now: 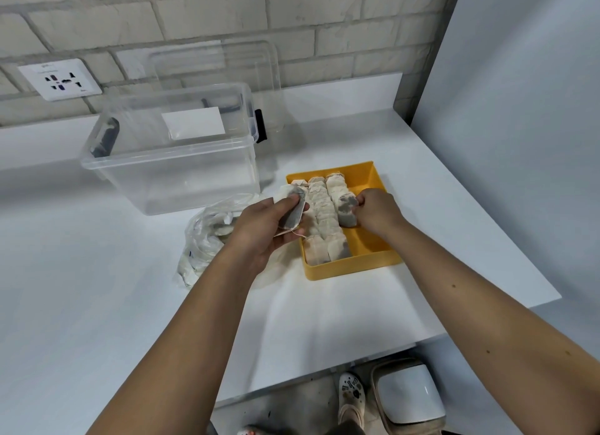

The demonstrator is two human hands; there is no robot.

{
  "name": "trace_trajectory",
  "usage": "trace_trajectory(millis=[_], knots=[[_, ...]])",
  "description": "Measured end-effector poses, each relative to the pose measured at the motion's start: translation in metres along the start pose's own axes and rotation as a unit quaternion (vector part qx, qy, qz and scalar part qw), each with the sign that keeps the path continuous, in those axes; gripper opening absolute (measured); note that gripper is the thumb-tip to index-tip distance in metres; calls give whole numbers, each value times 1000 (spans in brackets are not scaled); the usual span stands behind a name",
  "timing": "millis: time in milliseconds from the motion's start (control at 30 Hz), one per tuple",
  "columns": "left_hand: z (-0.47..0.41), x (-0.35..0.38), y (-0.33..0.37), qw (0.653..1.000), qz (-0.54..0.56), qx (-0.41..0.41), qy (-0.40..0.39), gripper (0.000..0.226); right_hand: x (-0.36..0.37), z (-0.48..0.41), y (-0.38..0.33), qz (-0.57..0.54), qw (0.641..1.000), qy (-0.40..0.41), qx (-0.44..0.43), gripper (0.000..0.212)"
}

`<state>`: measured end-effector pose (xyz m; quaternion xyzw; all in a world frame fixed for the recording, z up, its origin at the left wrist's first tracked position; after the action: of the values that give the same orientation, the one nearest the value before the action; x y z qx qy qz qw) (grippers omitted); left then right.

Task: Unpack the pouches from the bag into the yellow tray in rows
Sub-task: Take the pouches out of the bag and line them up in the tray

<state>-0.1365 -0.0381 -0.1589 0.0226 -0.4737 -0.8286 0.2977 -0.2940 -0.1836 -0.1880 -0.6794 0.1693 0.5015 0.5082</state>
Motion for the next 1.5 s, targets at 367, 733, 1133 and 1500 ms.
trace_trajectory(millis=[367, 733, 1133, 1500], knots=[[1, -5, 1, 1000, -9, 0, 15, 24, 6, -11, 6, -12, 999, 49, 13, 21], [2, 7, -1, 999, 28, -42, -4, 23, -18, 29, -28, -227, 953, 134, -148, 24], [8, 19, 1, 999, 9, -48, -18, 20, -29, 48, -51, -267, 909, 39, -318, 18], [14, 8, 8, 993, -77, 41, 84, 15, -29, 20, 9, -157, 979, 71, -112, 10]])
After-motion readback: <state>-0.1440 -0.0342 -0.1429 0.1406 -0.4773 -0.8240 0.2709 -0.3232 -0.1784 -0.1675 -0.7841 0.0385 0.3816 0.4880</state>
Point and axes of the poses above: each hand's wrist, its own z-axis away from the middle knuckle, its own x-axis out of the palm, y = z × x, the point moved 3 cm from there along -z, towards the middle knuckle, and after that the axes turned 9 degrees about -x, right-handed, at the moved point
